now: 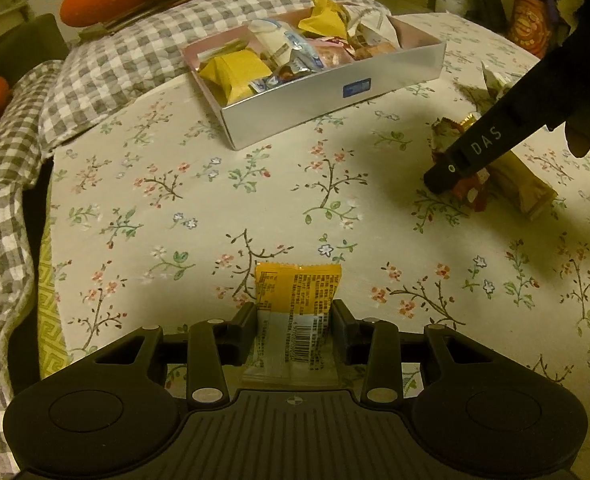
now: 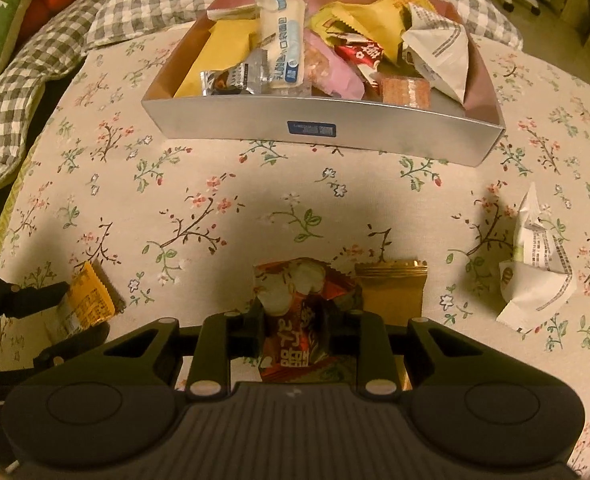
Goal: Organize snacks
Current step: 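Grasp the red packet with the right gripper while the left gripper holds the yellow-and-white packet, then carry both held packets up toward the silver box, then lower both packets into the silver box and open both grippers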
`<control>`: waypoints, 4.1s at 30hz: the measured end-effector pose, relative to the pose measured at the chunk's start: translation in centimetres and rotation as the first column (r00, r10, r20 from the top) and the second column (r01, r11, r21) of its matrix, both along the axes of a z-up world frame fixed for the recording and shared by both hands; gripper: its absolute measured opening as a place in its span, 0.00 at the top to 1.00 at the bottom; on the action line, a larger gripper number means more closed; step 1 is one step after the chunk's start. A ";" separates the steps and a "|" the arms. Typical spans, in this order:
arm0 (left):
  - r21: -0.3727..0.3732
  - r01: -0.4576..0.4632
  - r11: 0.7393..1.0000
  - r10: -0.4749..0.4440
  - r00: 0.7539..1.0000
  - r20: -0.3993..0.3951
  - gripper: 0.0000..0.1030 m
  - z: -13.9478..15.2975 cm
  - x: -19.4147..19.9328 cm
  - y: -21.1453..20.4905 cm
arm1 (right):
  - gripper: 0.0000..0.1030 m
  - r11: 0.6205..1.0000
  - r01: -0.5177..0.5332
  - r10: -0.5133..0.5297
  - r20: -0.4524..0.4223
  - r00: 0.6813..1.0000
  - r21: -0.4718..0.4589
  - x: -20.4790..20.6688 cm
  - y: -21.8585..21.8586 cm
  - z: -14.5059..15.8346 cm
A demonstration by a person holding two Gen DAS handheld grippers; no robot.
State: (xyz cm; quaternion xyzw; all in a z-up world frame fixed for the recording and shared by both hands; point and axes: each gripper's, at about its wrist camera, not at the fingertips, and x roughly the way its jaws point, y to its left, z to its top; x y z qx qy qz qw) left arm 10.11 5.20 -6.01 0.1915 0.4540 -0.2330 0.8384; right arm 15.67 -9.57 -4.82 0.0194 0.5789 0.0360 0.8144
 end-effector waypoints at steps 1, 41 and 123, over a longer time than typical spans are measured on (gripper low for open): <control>0.001 -0.001 1.000 0.001 1.000 0.001 0.65 0.0 0.0 0.0 | 0.78 1.000 0.000 0.000 -0.001 1.000 0.002 0.0 0.0 0.0; -0.040 -0.096 0.995 0.098 0.994 0.046 0.65 2.5 0.2 -3.0 | 0.78 0.997 -0.047 0.046 0.013 0.999 0.068 -1.1 -1.3 1.9; -0.383 -0.342 0.858 0.398 0.914 0.074 0.67 3.1 24.6 -6.9 | 0.77 0.922 0.048 -0.153 0.250 0.956 0.383 17.4 -6.9 2.3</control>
